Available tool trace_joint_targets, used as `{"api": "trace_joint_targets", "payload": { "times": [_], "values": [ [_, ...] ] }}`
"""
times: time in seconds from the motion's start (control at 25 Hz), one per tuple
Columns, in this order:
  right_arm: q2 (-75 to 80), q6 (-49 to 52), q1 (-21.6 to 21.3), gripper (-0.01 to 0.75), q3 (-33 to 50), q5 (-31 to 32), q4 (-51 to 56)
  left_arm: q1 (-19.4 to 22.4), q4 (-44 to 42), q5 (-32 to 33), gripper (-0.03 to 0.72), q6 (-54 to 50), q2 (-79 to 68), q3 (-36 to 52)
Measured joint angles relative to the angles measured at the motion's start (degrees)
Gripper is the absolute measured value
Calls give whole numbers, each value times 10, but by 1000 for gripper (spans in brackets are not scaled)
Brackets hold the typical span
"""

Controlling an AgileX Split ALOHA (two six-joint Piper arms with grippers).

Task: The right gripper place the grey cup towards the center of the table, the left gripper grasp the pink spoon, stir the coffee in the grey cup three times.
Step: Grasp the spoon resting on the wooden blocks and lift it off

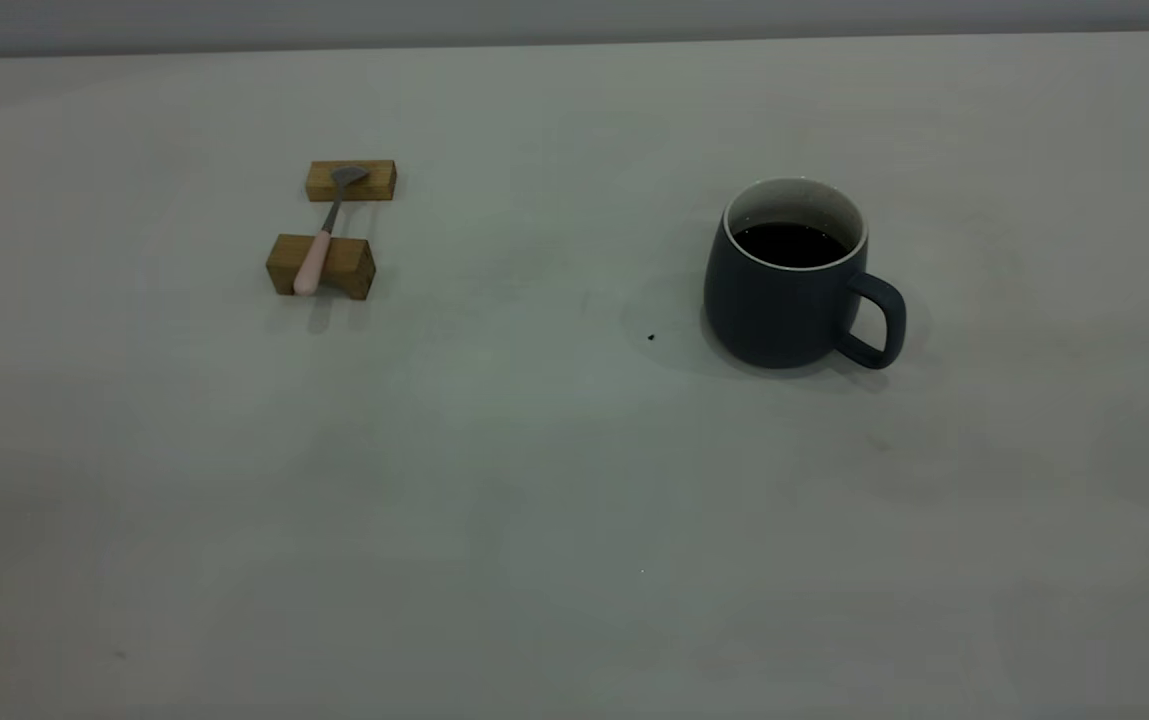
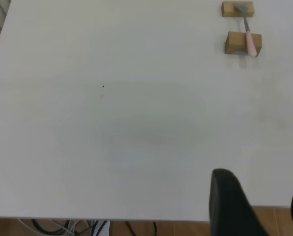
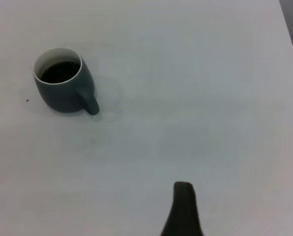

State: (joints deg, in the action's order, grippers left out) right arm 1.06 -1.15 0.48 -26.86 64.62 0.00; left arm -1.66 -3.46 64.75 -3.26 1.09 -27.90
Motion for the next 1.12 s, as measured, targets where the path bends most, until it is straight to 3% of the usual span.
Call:
{"api": "trace_joint_targets", "payload": {
  "times": [0.92, 1.12],
  "values": [
    [0, 0, 0, 682, 0, 0, 0, 0, 0, 0, 382, 0, -2, 0],
    [0, 0, 0, 682, 0, 0, 3, 0, -7, -58, 444, -2, -101, -21]
  ]
}}
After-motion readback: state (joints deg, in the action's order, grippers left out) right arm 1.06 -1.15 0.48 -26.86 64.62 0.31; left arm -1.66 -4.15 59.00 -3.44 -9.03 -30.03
